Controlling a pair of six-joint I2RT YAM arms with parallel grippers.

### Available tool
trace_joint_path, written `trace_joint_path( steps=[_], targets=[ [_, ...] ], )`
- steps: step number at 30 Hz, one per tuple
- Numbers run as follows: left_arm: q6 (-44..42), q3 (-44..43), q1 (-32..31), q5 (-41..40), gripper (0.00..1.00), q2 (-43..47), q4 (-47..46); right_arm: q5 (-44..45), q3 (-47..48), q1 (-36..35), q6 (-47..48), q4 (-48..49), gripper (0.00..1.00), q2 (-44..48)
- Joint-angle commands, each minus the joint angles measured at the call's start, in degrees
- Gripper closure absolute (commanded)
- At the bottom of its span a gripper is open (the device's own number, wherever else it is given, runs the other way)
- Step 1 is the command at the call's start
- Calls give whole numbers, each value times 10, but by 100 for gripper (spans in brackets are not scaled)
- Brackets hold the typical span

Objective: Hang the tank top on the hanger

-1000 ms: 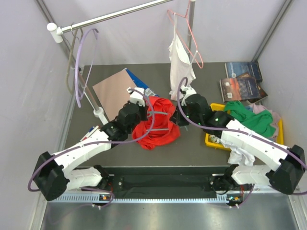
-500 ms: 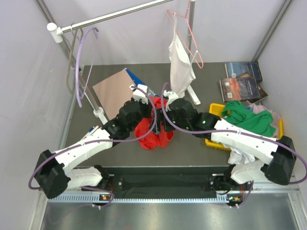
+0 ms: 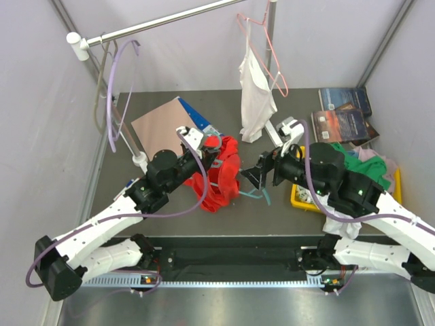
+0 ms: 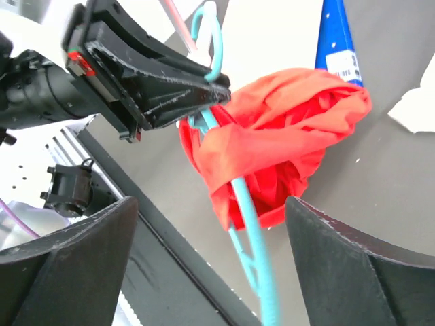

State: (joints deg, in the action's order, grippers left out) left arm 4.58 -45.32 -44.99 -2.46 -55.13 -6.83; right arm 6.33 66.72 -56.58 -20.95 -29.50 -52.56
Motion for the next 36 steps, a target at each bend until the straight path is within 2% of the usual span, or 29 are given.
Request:
trace_joint_path(
  steps=[1, 9, 12, 13, 15, 16, 17, 18, 19, 20, 21, 22, 24, 25, 31, 36],
  targets=[
    [-17, -27, -1, 61, 100, 13, -3, -25, -47, -2, 49, 17, 18, -3],
    [-22, -42, -1, 69, 100, 12, 8, -114, -132, -2, 43, 89, 27, -4],
    [-22, -45, -1, 76, 100, 11, 9, -115, -153, -2, 39, 99, 35, -5],
    [-21, -45, -1, 76, 100, 11, 9, -116, -159, -2, 39, 99, 51, -6],
    [-21, -45, -2, 74, 100, 8, 8, -115, -164, -2, 35, 107, 72, -5],
    [-20, -45, -1, 74, 100, 7, 8, -112, -166, -2, 30, 110, 89, -5],
    [-19, -46, -2, 73, 100, 6, 8, -106, -171, -2, 28, 115, 98, -3],
    [-15, -48, -1, 71, 99, 5, 9, -84, -172, -4, 27, 119, 100, 2],
    [-12, -53, -1, 70, 89, 0, 11, -70, -173, -6, 22, 121, 100, 5],
    [-11, -57, -1, 70, 73, -1, 14, -50, -177, -6, 21, 123, 100, 10],
    [-5, -62, -1, 71, 43, -4, 21, -14, -179, -8, 20, 127, 100, 23],
    [-3, -71, -1, 70, 30, -8, 23, 5, -181, -8, 17, 129, 100, 31],
    [5, -87, -1, 71, 15, -14, 38, 59, -179, -9, 15, 128, 100, 49],
    [7, -102, -1, 76, 1, -14, 53, 75, -177, -8, 16, 126, 100, 55],
    [-8, -145, -1, 57, 1, -30, 128, 154, -151, -8, 35, 113, 100, 78],
    [-39, -139, -1, -13, 1, -31, 154, 203, -100, -7, 58, 75, 100, 58]
  ],
)
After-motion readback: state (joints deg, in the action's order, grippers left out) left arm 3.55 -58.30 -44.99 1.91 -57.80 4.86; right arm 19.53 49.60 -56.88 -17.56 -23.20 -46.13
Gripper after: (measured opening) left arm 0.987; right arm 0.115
